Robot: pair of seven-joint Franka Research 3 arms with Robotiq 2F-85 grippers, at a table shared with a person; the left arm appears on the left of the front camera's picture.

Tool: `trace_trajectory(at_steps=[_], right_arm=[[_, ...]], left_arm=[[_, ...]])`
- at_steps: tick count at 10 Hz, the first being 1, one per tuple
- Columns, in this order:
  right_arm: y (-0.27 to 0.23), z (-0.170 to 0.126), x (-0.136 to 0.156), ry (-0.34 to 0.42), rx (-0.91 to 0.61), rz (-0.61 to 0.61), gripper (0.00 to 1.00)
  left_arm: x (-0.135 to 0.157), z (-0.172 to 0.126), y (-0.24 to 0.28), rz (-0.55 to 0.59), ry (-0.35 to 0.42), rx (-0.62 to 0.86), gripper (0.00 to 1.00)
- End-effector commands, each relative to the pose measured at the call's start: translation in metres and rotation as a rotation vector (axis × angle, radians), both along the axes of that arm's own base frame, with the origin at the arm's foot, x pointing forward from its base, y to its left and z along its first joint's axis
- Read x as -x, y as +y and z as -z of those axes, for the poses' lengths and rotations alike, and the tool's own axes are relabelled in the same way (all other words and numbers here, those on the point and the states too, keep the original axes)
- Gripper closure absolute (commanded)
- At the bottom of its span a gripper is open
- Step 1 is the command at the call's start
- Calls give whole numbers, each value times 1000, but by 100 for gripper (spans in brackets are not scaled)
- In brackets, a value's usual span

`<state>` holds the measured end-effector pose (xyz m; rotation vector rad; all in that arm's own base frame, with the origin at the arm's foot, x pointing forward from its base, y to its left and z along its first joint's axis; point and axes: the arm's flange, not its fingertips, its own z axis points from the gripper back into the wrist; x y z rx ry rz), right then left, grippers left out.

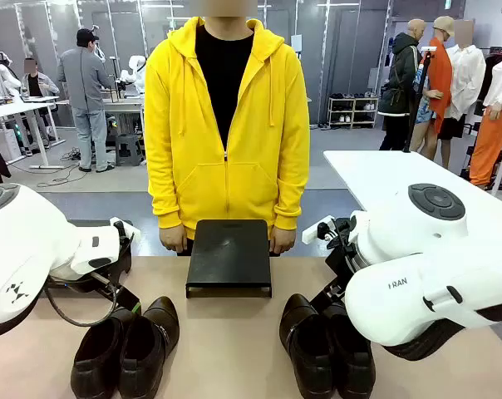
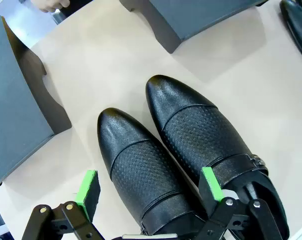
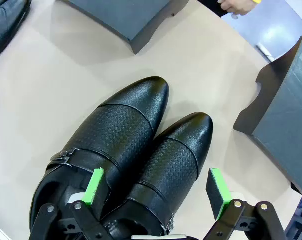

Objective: Place the shoes on the stand as instructed by the person.
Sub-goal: Pick up one pair of Shoes and place it on the Shoes Stand indicated by the person.

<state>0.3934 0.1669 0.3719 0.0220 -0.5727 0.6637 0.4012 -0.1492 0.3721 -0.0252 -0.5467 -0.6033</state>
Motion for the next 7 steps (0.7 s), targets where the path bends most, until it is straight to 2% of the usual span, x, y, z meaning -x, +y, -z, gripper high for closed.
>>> trace_trajectory(at_steps=[1,7], right_arm=[[0,0,0,0,0,0,0],[0,0,0,0,0,0,0]], left_arm=[[0,0,0,0,0,0,0],[0,0,0,0,0,0,0]])
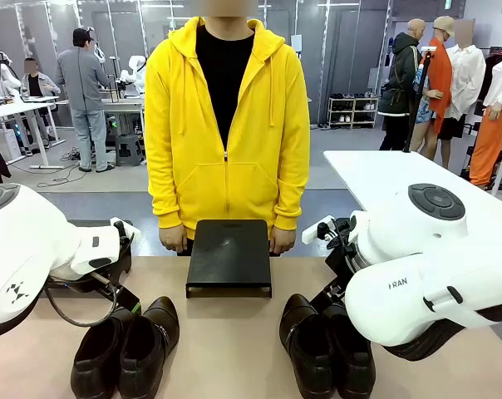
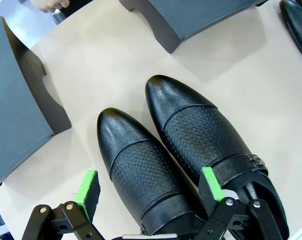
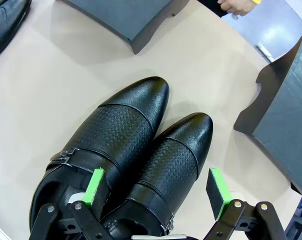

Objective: Place the shoes on the stand as instructed by the person.
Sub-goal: Pick up one pair of Shoes and place it on the Shoes Stand indicated by the person.

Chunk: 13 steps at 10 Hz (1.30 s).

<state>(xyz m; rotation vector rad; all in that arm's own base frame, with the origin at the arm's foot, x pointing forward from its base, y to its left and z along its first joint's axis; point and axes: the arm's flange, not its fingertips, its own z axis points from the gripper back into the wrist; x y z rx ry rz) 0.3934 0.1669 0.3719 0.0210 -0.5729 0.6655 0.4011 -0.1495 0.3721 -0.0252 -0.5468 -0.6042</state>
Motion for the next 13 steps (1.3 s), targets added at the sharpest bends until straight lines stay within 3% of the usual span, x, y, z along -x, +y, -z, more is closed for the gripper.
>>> trace_trajectory(at_steps=[1,3,4,5,8,11,13], right_arm=[[0,0,0,1,-1,1,0],[0,0,0,0,0,0,0],[0,-17,-2,0,-21,-2,0],[1,-40,-3,6,-56,-2,0],[-16,-114,-8,16,-115,-13,0],[-112,-196,-2,182,-368,-40,0],[-199,-212,22,275,-553,-40,0]], left_arm=[[0,0,0,0,0,0,0],[0,0,0,0,0,0,0],[0,0,0,0,0,0,0],[-8,-26,4,20,2,-51,0],[-11,-102,28,43,89,20,0],[15,-192,112,122,311,362,0],[50,-221,182,123,303,586,0]])
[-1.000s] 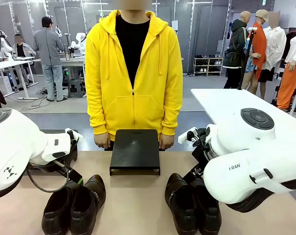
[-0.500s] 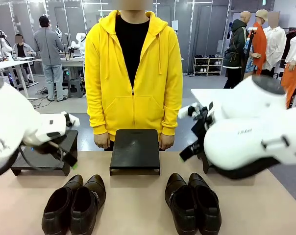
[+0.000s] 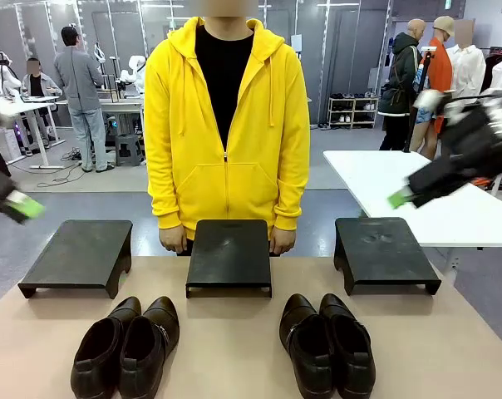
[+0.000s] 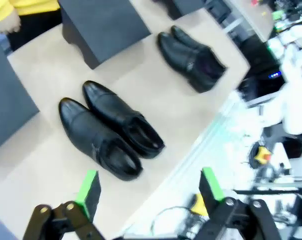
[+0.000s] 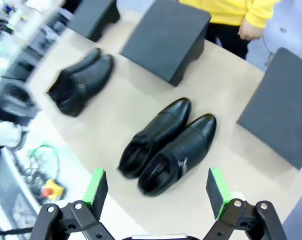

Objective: Place the shoes on the stand as instructed by the person.
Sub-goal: Pick up one pair of Shoes and place it on the Shoes Stand indicated by the person.

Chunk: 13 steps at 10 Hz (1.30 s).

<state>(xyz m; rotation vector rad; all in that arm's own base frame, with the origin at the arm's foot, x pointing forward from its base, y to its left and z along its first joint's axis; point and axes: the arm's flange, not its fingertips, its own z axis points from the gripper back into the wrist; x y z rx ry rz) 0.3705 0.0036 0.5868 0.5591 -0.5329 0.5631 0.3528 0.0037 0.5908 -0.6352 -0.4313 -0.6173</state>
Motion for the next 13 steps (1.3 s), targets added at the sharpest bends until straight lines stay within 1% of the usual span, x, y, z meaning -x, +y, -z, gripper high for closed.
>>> trace_trajectory(at_steps=[1,2,3,4,5,6,7,9,12,13], right_arm=[[-76,4,13,124,-132,27,0],[-116,11,24,140,-191,67,0],[-151,19,37,150,-232,93,0],[-180,27,54,156,-262,146,0],[-206,35,71,149,-327,195,0],[-218,43,82,138,-352,231,0],[-222,46,91,129,-355,241,0],[-227,49,103,119,-350,260,0],[-226,52,112,114,-345,269,0],[-225,52,114,108,-343,265,0]], left_arm=[[19,-3,55,-82,63,125,0],[33,0,77,-95,80,188,0],[47,5,97,-98,79,226,0],[62,11,115,-146,93,247,0],[78,19,135,-167,101,285,0],[86,28,148,-213,121,308,0],[93,33,157,-228,141,318,0],[101,39,176,-276,153,360,0],[107,52,188,-304,190,427,0],[114,55,192,-313,185,430,0]])
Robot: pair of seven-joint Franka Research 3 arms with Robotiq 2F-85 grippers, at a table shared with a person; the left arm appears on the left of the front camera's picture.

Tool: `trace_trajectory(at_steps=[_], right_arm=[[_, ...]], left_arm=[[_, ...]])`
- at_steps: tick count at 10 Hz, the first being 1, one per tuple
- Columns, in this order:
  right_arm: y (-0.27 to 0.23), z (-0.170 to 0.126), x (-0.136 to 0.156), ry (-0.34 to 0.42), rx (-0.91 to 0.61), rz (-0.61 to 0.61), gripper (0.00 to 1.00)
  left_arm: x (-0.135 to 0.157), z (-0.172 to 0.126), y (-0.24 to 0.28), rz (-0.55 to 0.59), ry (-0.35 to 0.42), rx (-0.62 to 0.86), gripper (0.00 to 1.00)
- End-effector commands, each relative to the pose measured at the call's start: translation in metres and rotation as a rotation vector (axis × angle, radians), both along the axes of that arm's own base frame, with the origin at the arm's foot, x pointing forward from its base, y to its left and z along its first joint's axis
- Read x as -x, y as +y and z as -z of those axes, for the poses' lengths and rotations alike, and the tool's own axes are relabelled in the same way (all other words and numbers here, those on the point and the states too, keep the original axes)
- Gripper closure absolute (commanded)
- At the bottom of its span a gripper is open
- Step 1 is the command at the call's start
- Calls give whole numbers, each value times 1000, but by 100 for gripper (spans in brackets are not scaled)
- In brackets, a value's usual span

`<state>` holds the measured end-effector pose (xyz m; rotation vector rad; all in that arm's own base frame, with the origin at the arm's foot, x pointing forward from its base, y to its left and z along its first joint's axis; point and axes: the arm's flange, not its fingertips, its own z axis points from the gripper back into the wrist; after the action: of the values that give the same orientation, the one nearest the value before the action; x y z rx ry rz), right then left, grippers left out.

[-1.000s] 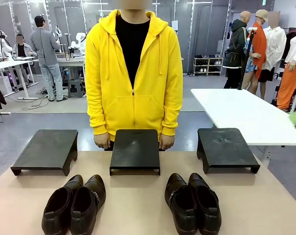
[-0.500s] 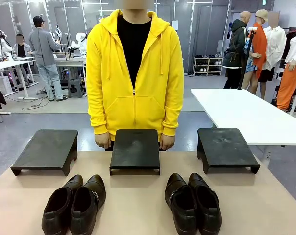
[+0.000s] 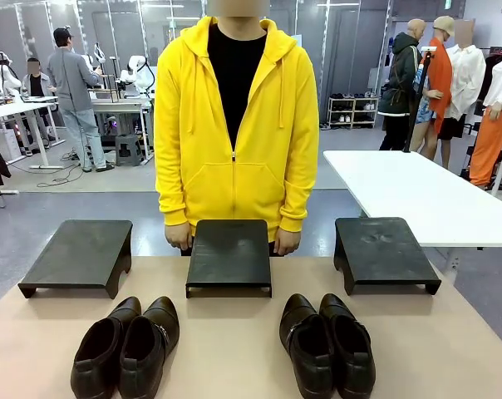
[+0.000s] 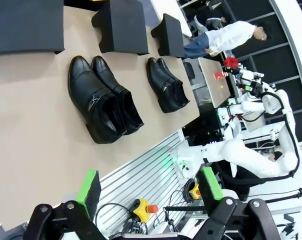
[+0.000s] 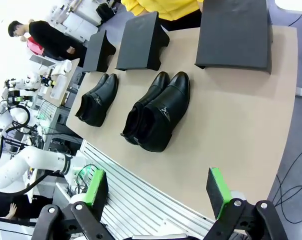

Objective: Place the shoes on the stand as instructed by the person.
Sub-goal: Pick up one pair of Shoes and place it on the Shoes Stand indicated by the person.

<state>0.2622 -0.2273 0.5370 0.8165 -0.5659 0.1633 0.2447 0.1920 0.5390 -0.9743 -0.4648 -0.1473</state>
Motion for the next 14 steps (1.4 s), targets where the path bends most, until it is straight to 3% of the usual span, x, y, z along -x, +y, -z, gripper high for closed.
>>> trace_trajectory(at_steps=[1,6,7,14], right_arm=[[7,-1,7,-41,-4,-16,0],[13,0,1,-49,-13,-26,0],[6,-3,2,-25,2,-14,0],[6,-3,2,-25,2,-14,0]], left_arm=[[12,3,10,-3,-21,31,0],[27,15,23,-89,-25,75,0],[26,8,22,-62,6,35,0],[26,8,22,-62,6,35,0]])
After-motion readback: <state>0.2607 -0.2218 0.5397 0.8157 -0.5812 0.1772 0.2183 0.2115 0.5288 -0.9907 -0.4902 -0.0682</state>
